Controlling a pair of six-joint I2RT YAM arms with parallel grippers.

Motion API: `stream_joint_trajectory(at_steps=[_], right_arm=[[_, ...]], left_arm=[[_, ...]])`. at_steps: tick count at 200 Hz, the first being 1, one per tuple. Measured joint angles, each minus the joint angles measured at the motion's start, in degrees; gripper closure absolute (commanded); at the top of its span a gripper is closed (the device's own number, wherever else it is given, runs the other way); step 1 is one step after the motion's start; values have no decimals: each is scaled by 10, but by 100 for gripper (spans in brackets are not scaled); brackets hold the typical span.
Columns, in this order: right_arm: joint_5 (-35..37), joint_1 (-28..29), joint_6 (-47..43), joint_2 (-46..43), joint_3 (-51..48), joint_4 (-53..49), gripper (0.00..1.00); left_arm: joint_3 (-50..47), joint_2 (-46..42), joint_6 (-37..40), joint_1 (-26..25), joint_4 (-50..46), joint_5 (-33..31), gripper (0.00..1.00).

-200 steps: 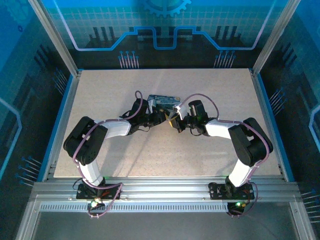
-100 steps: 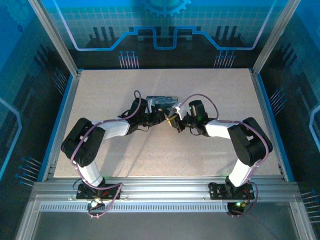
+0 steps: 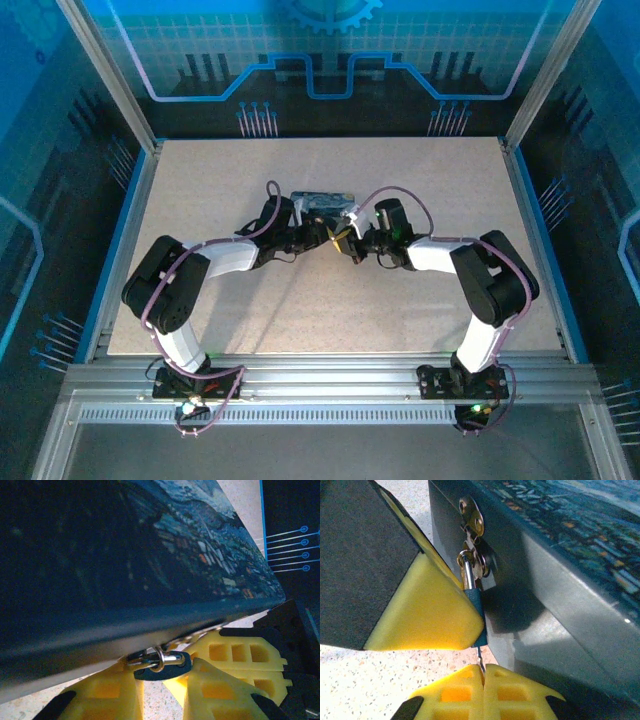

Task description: Unlock a padlock with a key

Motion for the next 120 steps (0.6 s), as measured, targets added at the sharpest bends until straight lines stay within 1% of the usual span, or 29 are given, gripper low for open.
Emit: stream_joint_trajectory(at_steps=[120], right_arm=[[-20,-2,14,26,63,-13,97]], left_arm=[[21,-10,-11,13,-11,-11,84]])
